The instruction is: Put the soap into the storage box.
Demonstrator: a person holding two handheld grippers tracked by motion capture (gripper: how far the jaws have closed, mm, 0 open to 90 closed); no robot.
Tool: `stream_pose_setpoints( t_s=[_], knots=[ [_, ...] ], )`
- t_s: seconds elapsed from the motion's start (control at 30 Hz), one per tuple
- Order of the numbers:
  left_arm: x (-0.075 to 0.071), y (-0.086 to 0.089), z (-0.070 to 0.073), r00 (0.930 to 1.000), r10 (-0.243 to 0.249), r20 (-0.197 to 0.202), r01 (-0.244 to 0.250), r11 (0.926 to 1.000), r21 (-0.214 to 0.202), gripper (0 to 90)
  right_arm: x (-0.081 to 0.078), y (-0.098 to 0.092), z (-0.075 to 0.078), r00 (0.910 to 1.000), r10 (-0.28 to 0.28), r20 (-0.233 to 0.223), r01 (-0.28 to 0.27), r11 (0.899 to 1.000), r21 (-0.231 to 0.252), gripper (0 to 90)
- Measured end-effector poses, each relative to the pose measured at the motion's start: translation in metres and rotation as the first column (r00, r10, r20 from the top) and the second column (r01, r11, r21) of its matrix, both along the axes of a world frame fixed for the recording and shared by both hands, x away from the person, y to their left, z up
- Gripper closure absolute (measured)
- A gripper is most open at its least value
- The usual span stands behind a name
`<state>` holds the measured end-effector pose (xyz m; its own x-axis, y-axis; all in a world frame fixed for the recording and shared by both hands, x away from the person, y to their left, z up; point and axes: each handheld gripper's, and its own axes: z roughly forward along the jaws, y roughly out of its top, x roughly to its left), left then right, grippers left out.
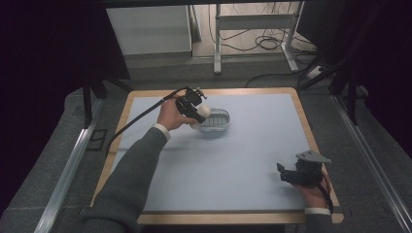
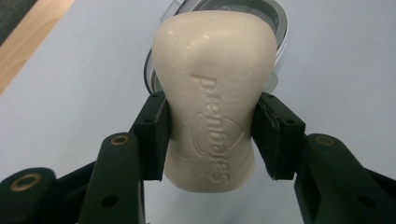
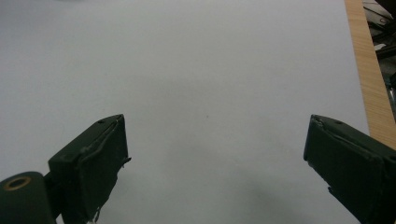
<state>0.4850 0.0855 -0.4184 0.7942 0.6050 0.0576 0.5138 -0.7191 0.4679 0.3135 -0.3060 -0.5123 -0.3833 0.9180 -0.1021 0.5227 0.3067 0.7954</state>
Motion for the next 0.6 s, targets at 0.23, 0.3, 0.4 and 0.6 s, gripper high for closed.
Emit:
stream_pose_setpoints(
  t_s=[0.23, 0.3, 0.4, 0.6],
  knots=[
    [0.01, -0.016, -0.001, 0.9996, -0.027, -0.002, 0.027, 0.9994, 0.02, 50.1, 0.0, -0.001, 0.0, 1.0, 0.0, -0.002, 0.0, 1.0, -0.001, 6.0],
    [0.014, -0.019, -0.001, 0.9994, -0.028, -0.019, 0.028, 0.9995, -0.013, 50.1, 0.0, -0.001, 0.0, 1.0, -0.003, -0.002, 0.003, 1.0, 0.002, 6.0],
    [0.017, -0.023, -0.001, 0.9994, -0.036, -0.002, 0.036, 0.9991, 0.02, 50.1, 0.0, -0.002, 0.0, 1.0, -0.003, 0.001, 0.003, 1.0, 0.001, 6.0],
    [0.023, -0.031, -0.001, 0.999, -0.042, -0.016, 0.042, 0.999, 0.013, 50.1, -0.001, -0.005, 0.001, 1.0, -0.006, 0.004, 0.006, 1.0, 0.005, 6.0]
  ],
)
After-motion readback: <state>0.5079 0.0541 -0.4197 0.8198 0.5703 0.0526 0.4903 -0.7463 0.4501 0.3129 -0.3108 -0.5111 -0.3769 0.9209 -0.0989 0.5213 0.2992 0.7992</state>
